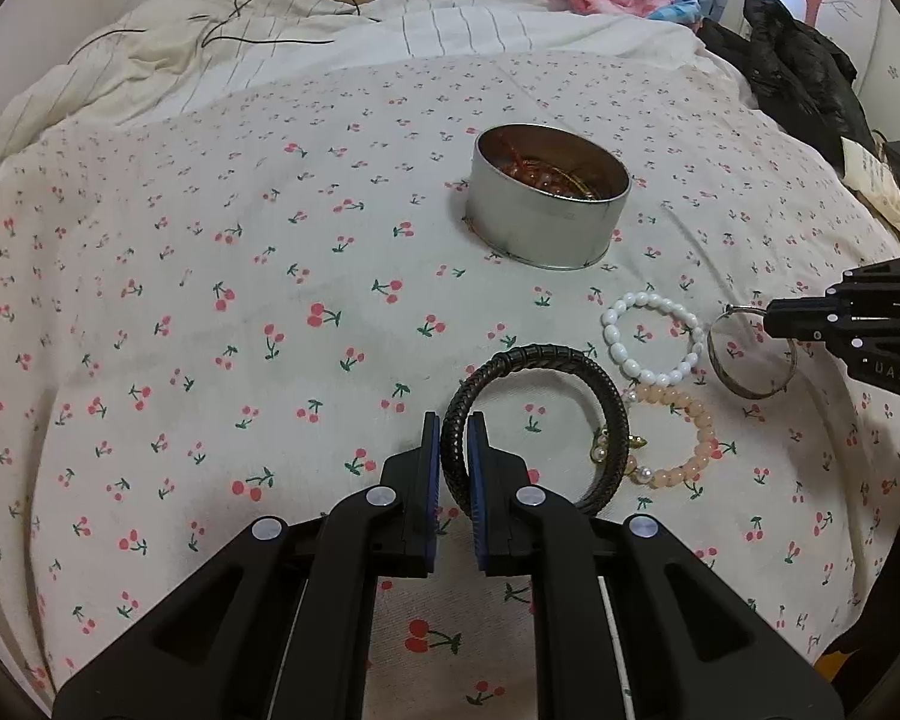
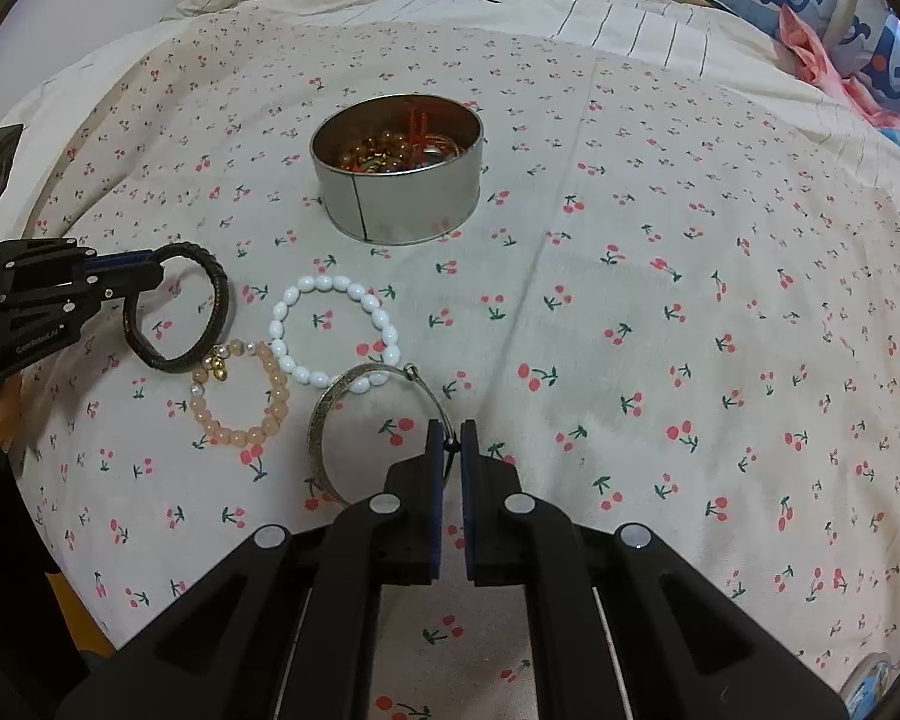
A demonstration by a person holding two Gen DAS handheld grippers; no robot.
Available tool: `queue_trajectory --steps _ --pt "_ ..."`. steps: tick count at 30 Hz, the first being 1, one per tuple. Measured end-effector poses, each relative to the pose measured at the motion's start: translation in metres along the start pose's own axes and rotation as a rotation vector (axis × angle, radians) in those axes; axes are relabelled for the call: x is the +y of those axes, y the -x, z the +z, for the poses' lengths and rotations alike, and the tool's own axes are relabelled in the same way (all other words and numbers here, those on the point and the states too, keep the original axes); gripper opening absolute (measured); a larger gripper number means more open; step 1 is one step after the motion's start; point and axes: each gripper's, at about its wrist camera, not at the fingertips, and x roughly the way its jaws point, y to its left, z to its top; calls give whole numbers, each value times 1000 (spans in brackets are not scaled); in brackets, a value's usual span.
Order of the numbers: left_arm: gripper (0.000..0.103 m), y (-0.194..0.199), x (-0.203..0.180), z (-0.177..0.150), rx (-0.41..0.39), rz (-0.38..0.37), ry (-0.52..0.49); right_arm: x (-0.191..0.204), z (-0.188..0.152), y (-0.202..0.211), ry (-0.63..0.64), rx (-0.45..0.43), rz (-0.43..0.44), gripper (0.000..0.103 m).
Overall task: Organize jewelry
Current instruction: 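Lift the silver bangle with the right gripper while the left lifts the black bracelet, then carry the black bracelet and silver bangle over the tin and open both grippers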
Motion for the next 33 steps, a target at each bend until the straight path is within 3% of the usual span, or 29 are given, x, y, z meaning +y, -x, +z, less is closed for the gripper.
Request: queue_trajectory --steps 16,33 --pt "8 7 7 6 -22 -62 68 -3 8 13 -45 -53 33 6" --pt "8 16 -12 29 -77 -92 59 -19 22 30 -121 -145 26 6"
